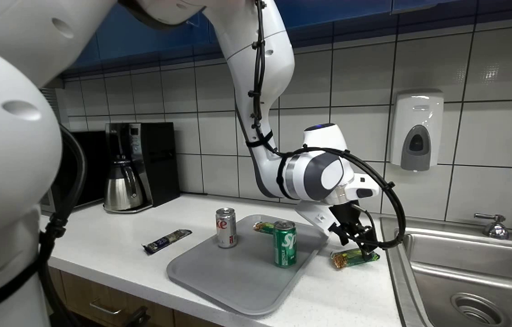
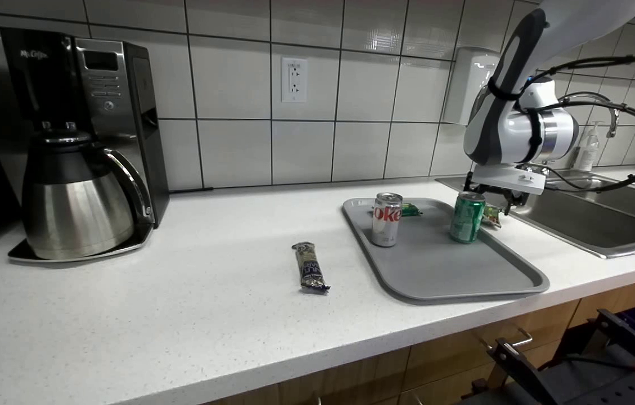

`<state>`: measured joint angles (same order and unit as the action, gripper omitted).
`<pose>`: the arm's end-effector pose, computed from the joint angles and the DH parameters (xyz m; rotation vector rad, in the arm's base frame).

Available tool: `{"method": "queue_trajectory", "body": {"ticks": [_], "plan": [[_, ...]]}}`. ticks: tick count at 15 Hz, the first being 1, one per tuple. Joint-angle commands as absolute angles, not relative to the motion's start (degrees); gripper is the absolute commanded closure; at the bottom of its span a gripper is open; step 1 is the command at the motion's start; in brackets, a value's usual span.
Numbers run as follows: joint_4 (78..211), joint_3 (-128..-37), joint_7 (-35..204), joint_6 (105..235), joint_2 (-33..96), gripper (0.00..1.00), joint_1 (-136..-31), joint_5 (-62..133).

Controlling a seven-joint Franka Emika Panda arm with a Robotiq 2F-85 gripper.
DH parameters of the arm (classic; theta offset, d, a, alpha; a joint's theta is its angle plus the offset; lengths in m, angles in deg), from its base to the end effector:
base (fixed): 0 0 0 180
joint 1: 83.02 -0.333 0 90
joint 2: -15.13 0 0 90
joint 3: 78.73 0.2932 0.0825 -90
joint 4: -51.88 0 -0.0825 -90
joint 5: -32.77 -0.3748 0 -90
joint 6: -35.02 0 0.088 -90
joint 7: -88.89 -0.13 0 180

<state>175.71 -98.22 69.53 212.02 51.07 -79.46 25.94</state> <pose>0.5237 -0.2410 0.1225 2.7186 -1.0926 0.5012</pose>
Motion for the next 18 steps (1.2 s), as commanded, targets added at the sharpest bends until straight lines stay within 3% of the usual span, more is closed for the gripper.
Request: {"method": "queue_trajectory", "body": {"ticks": [1,13,18], "plan": [[175.2,-99.5,70.5,212.4,50.4,0.0,-80.8,25.2],[174.6,-104.0,69.1,214.0,48.9,0.0,-88.6,25.1],[175.0,-110.4,65.4,213.8,49.1,0.0,-96.7,24.5]]}}
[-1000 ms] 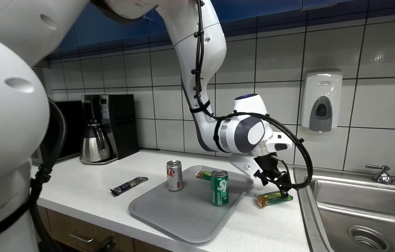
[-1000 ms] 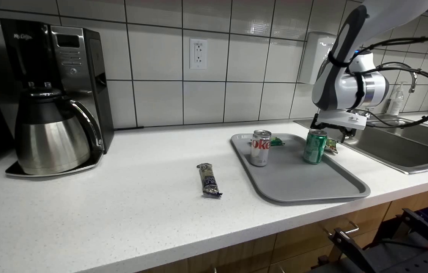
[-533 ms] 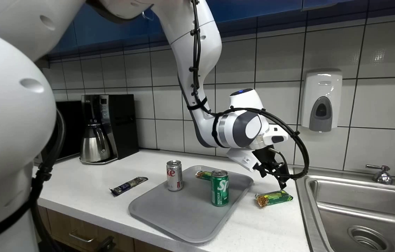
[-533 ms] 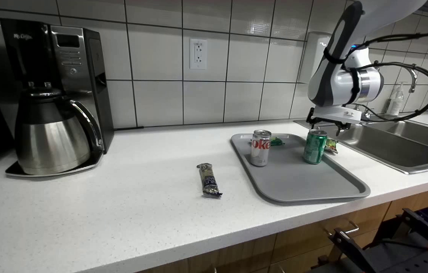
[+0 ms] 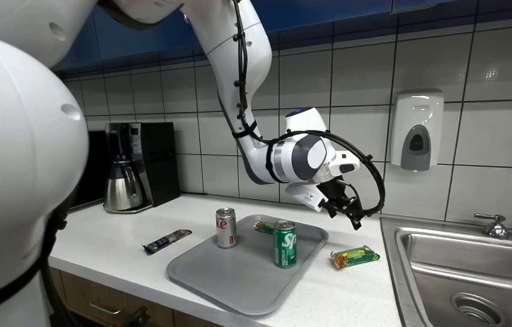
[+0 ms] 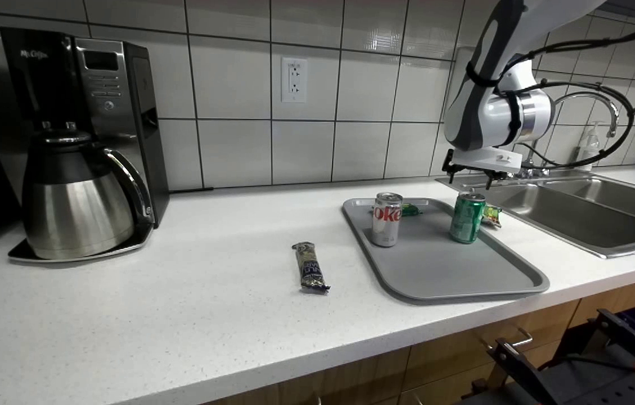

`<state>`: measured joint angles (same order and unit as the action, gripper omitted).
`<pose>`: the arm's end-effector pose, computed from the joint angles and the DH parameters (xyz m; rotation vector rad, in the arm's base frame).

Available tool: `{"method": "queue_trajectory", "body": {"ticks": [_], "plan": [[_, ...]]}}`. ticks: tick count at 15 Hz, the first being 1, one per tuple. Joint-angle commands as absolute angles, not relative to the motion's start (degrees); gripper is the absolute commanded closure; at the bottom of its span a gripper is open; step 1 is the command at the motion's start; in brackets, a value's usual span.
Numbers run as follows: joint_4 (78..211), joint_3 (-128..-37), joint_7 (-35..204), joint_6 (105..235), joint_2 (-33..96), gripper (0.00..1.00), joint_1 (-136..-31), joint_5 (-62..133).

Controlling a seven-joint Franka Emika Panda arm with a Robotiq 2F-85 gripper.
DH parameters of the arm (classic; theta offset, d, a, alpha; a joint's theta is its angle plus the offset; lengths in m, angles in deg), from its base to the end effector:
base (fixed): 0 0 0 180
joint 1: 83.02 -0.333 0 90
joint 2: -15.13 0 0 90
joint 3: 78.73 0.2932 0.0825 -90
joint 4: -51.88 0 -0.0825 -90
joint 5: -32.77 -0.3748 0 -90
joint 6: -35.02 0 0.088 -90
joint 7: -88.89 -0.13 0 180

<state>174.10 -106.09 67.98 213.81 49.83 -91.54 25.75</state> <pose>0.5643 -0.2037 0.1675 2.6954 -0.9556 0.6728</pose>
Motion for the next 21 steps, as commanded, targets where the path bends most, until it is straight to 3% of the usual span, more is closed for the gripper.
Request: {"method": "queue_trajectory", "body": {"ticks": [1,10,21], "plan": [[175.0,-112.0,64.3,213.5,49.2,0.0,-98.6,24.2],[177.6,-121.4,56.6,211.2,49.1,0.0,-113.1,22.1],[177.8,-118.7,51.1,208.9,47.4,0.0,-113.9,20.6]]}}
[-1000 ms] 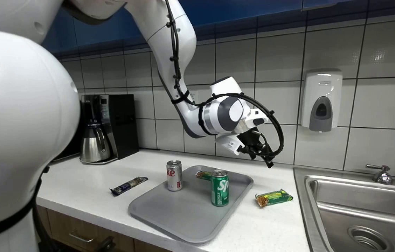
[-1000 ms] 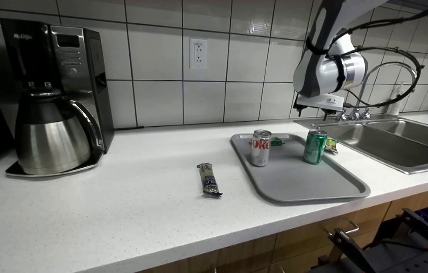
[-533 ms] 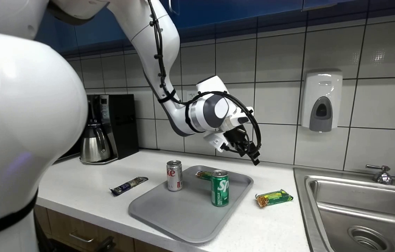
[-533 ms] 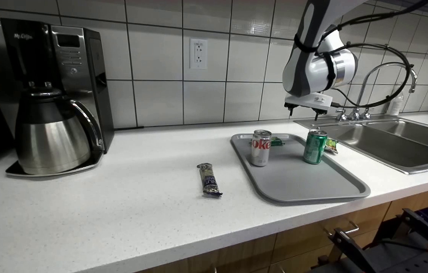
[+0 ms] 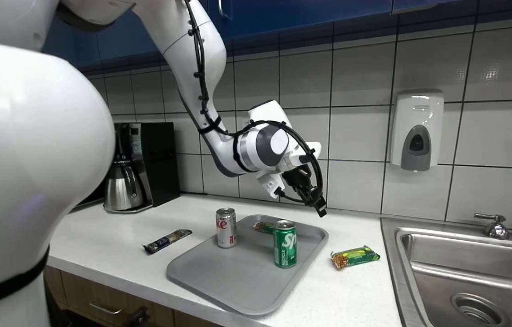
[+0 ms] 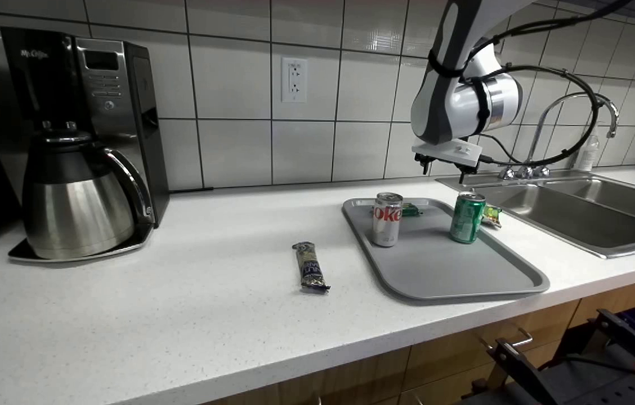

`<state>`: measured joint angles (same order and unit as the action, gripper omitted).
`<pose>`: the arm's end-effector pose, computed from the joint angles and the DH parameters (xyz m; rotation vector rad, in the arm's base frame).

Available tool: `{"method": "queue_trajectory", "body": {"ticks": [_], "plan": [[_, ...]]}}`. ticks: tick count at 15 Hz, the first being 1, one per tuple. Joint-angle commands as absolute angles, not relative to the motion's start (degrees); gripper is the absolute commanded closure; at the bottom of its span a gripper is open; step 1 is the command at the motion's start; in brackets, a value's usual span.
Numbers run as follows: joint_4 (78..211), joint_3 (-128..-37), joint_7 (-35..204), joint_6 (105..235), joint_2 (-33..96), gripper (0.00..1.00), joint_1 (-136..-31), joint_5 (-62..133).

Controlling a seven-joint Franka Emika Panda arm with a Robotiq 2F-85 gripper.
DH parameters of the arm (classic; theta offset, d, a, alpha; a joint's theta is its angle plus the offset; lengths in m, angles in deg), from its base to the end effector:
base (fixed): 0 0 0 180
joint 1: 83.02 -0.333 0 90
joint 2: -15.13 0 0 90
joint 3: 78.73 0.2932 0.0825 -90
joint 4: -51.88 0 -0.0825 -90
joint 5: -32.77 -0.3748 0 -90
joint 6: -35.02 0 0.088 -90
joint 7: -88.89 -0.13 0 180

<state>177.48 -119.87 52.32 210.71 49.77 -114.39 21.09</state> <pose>0.5741 -0.1189 0.1889 2.6145 -1.1621 0.7293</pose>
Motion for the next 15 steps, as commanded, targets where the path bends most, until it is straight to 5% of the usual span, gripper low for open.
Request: {"method": "queue_trajectory", "body": {"ticks": [1,15], "plan": [[177.8,-118.2,50.7,209.0,47.3,0.0,-113.7,20.6],[176.3,-108.2,47.7,208.8,45.8,0.0,-107.8,20.6]]}}
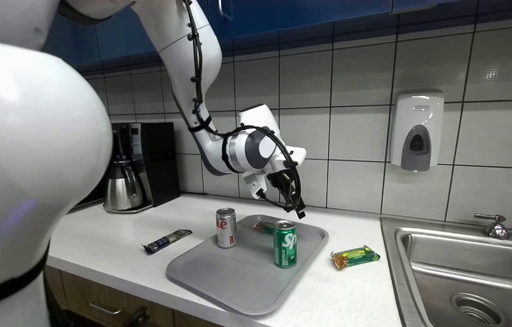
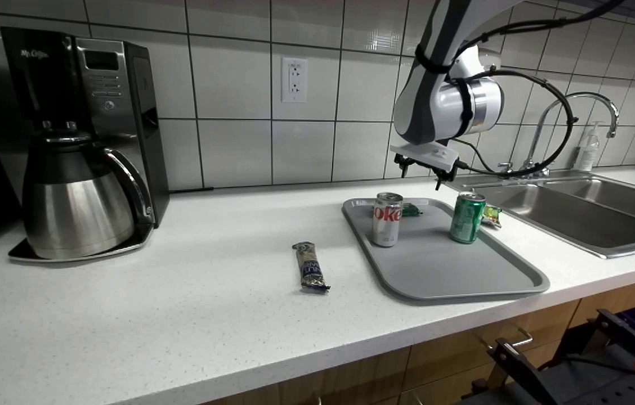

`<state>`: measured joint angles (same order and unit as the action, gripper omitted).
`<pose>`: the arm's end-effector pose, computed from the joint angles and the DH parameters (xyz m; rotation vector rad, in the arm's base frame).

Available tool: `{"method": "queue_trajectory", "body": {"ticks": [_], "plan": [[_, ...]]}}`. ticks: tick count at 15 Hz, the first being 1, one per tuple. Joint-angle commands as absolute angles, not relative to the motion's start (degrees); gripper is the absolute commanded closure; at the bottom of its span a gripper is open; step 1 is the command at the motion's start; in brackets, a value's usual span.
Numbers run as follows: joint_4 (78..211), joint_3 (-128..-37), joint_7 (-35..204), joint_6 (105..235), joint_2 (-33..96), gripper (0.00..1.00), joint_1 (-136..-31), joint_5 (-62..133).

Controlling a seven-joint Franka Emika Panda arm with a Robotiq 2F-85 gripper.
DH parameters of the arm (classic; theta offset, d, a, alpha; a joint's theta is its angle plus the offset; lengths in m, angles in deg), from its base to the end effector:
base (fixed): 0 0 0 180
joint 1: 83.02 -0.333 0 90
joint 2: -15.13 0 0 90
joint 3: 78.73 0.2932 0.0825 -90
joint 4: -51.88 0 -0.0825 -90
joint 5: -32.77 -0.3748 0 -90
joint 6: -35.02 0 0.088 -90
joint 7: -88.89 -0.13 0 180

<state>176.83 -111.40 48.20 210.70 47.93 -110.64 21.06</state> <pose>0.5821 -0.0713 0.1773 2.7031 -1.2468 0.7113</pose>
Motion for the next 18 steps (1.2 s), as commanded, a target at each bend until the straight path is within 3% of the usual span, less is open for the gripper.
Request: {"method": "queue_trajectory", "body": {"ticks": [1,18], "plan": [[176.1,-107.6,47.6,208.9,45.8,0.0,-107.4,20.6],[174.9,-103.2,40.8,208.5,46.5,0.0,-106.0,20.4]]}}
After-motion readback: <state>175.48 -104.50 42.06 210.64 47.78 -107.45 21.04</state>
